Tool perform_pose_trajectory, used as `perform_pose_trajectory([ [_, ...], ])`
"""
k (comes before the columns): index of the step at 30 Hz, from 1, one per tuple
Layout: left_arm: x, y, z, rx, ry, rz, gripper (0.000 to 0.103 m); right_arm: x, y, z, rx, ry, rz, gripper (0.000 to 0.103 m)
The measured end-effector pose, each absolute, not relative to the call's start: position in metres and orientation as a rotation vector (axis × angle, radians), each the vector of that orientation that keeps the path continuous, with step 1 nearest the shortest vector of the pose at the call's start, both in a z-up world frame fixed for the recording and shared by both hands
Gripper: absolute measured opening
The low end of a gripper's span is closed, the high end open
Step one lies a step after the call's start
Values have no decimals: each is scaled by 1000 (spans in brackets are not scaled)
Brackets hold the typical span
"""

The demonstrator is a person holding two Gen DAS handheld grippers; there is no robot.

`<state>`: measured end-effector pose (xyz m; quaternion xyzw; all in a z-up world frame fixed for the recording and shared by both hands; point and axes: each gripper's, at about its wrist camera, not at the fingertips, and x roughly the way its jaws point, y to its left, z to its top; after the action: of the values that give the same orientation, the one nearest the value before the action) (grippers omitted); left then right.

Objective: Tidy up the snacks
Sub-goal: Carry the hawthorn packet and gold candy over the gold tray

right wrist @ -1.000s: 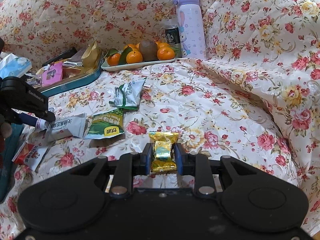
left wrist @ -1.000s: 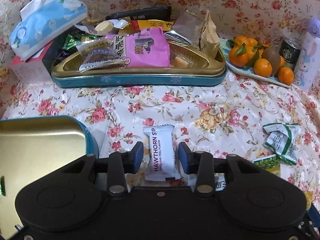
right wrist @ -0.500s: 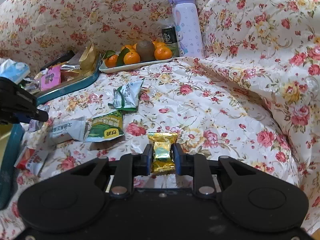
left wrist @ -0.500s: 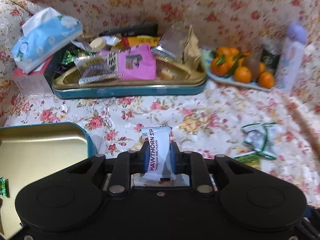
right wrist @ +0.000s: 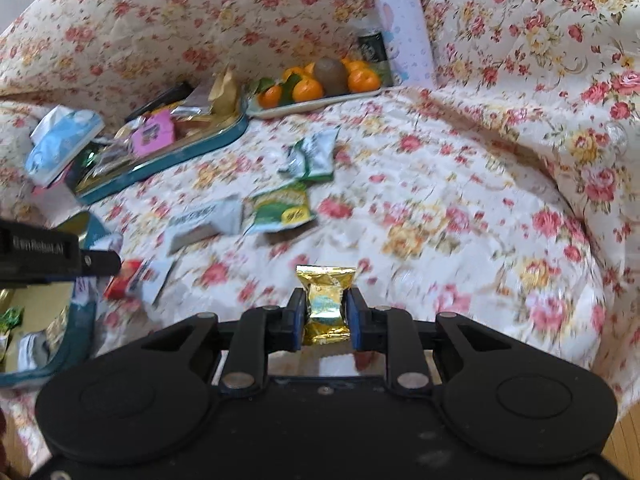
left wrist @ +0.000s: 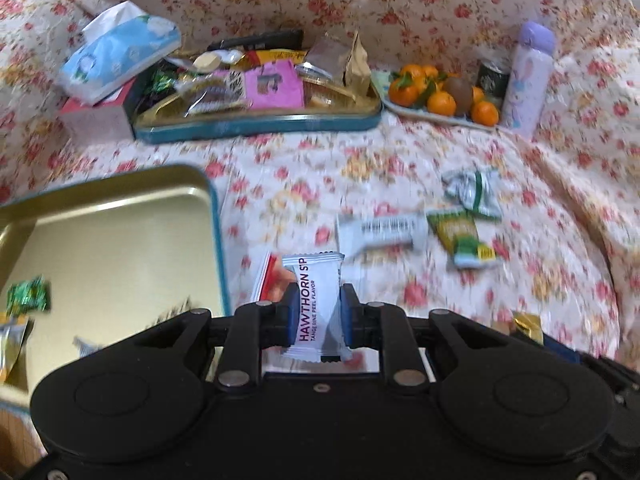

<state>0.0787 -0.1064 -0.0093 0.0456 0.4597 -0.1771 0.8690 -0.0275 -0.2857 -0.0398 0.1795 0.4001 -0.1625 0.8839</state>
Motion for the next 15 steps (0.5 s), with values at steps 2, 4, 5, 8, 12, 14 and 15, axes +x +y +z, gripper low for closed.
perform_pose_trajectory([
  [2,65,-99,-10,97,964,-369,28,-31,-276,-37,362,856,-334,23],
  [4,54,-92,-11,98,964,-363,28,-36,-265,-33,349,873,-327,23],
  [5,49,-88,-11,98,963,-360,28,-38,-261,-32,343,878,-322,23],
  [8,33,-77,-13,97,964,-348,28,-44,-247,-29,323,887,-307,23],
  [12,17,-62,-15,90,960,-327,28,-52,-230,-25,298,897,-282,23],
  [14,10,-55,-16,82,967,-315,28,-56,-222,-24,286,903,-274,24],
  [15,7,-51,-17,77,968,-309,28,-57,-218,-23,280,906,-267,23],
])
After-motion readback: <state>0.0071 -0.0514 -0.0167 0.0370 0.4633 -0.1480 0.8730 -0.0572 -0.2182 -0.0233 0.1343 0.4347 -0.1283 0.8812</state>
